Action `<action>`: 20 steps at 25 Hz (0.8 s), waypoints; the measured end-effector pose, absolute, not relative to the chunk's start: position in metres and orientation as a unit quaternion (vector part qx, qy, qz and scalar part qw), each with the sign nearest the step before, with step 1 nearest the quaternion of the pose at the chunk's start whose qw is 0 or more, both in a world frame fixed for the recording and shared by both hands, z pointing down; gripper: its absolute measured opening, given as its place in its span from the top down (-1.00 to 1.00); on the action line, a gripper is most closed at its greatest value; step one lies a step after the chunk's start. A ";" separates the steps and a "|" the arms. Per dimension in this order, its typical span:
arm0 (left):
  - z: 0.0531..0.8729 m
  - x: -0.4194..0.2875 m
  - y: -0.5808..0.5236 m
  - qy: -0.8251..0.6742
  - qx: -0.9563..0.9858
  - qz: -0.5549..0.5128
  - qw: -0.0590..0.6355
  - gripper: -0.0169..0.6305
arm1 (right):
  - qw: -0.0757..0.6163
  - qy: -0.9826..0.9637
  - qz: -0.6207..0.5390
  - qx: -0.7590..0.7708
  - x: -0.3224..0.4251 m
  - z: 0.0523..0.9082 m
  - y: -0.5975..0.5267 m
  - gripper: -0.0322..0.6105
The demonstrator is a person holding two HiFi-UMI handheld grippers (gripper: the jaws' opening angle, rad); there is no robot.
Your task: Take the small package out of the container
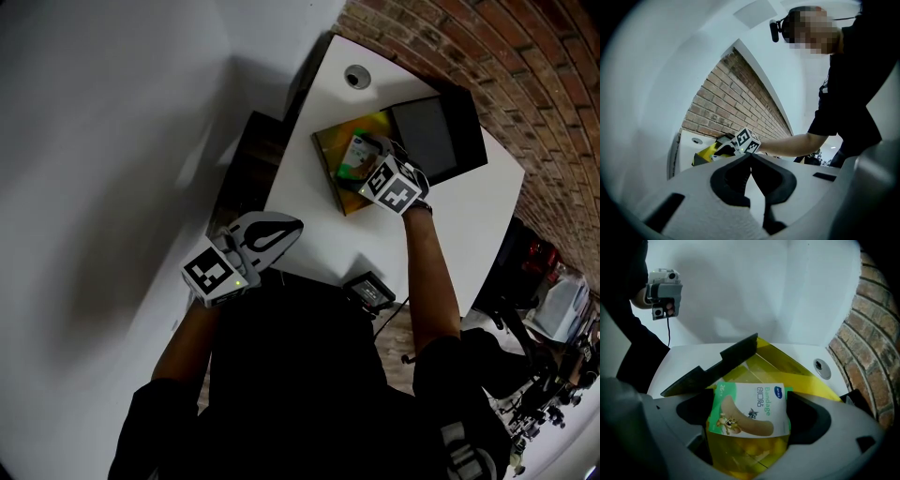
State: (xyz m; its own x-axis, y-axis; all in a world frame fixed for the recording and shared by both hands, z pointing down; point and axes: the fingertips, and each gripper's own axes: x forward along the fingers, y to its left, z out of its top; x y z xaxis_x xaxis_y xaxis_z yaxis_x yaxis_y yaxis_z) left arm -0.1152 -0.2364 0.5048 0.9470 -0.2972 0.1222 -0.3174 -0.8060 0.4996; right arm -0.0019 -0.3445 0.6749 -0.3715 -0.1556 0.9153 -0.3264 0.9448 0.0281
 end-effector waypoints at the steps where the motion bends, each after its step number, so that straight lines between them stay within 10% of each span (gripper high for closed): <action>1: 0.505 -0.115 -0.236 -0.161 0.950 0.019 0.267 0.90 | 0.542 -0.824 0.080 0.146 -0.002 0.675 -0.345 -0.53; 20: 0.503 -0.116 -0.231 -0.150 0.956 0.017 0.250 0.90 | 0.556 -0.818 0.070 0.134 0.000 0.674 -0.342 -0.52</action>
